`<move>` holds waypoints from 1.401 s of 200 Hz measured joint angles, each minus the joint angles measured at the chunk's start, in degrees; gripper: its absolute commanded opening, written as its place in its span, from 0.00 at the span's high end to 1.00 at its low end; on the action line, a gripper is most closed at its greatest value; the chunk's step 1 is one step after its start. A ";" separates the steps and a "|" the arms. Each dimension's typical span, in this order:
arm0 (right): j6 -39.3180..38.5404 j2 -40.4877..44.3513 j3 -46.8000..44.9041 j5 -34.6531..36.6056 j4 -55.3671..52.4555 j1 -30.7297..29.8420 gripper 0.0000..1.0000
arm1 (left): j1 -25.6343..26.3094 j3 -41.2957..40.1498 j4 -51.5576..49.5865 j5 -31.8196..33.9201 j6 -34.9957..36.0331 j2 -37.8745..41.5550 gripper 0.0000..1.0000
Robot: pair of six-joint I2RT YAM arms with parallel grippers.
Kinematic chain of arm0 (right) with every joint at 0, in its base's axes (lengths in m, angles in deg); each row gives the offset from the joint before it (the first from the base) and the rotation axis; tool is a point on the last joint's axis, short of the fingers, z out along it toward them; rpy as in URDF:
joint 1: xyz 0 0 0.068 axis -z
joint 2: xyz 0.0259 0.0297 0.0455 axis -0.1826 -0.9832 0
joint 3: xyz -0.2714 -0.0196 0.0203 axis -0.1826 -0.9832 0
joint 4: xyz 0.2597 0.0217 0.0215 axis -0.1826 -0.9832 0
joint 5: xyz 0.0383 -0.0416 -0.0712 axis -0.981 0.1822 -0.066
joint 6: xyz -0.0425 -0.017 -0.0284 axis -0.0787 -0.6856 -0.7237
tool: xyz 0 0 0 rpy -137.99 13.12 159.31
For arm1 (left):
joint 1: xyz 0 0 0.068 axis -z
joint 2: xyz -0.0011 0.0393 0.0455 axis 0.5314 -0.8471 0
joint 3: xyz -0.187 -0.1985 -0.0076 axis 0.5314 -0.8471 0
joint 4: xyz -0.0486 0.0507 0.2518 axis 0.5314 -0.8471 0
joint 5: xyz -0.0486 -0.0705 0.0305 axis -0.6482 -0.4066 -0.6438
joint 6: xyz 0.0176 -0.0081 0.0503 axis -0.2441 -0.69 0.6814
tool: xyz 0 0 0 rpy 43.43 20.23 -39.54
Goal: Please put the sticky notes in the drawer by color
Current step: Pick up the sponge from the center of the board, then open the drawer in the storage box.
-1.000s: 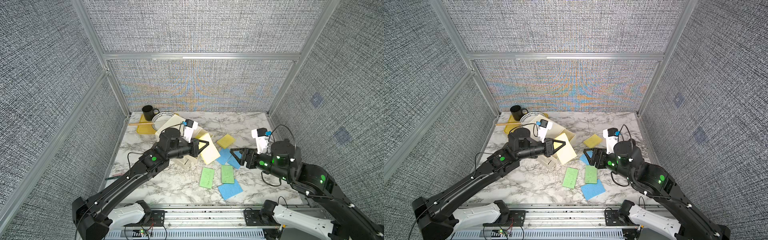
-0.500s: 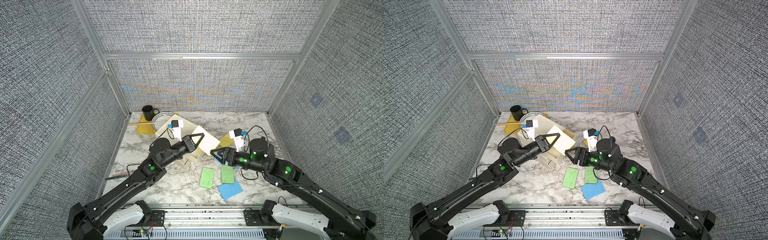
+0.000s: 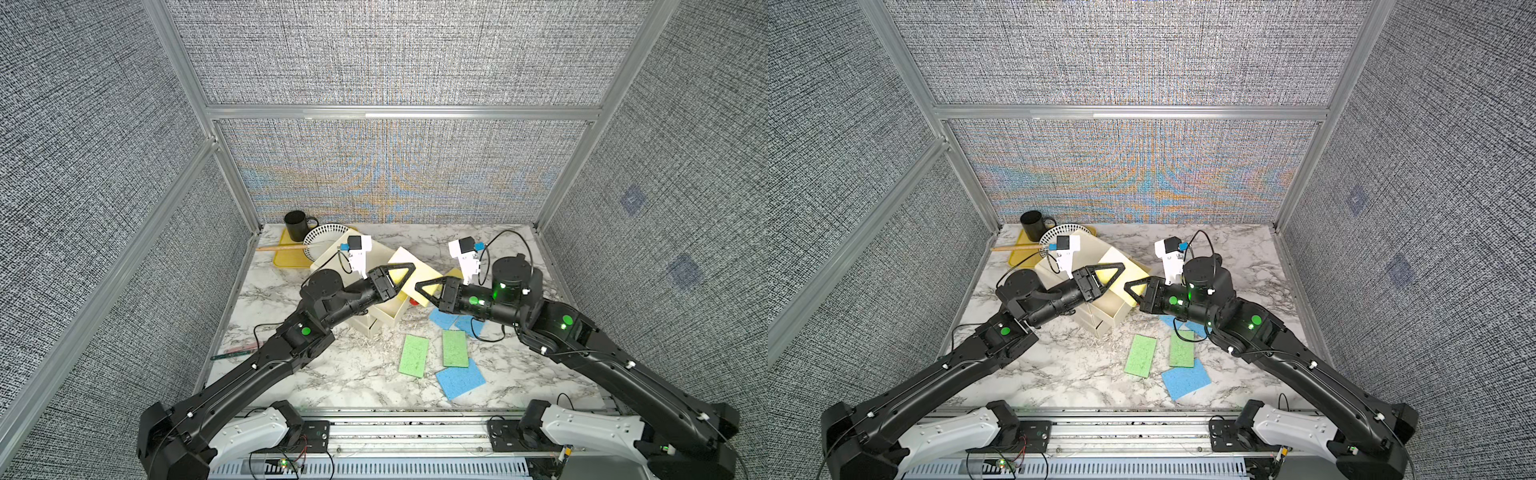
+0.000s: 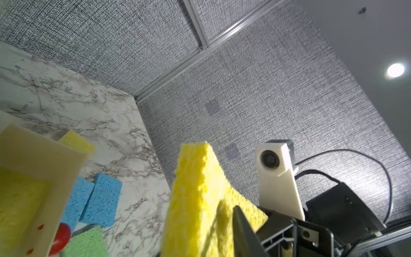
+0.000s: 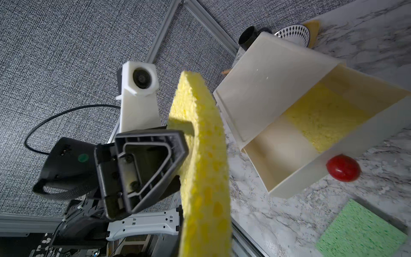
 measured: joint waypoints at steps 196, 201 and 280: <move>-1.22 4.28 7.32 14.58 -27.82 9.64 1.00 | 8.39 20.44 -52.06 12.13 35.04 -21.49 0.08; -1.36 4.31 7.26 14.58 -27.82 9.64 1.00 | 8.52 21.29 -52.59 12.52 35.39 -22.53 0.08; -2.03 5.11 7.26 14.93 -29.59 10.14 1.00 | 9.44 24.81 -55.80 10.21 36.22 -25.29 0.12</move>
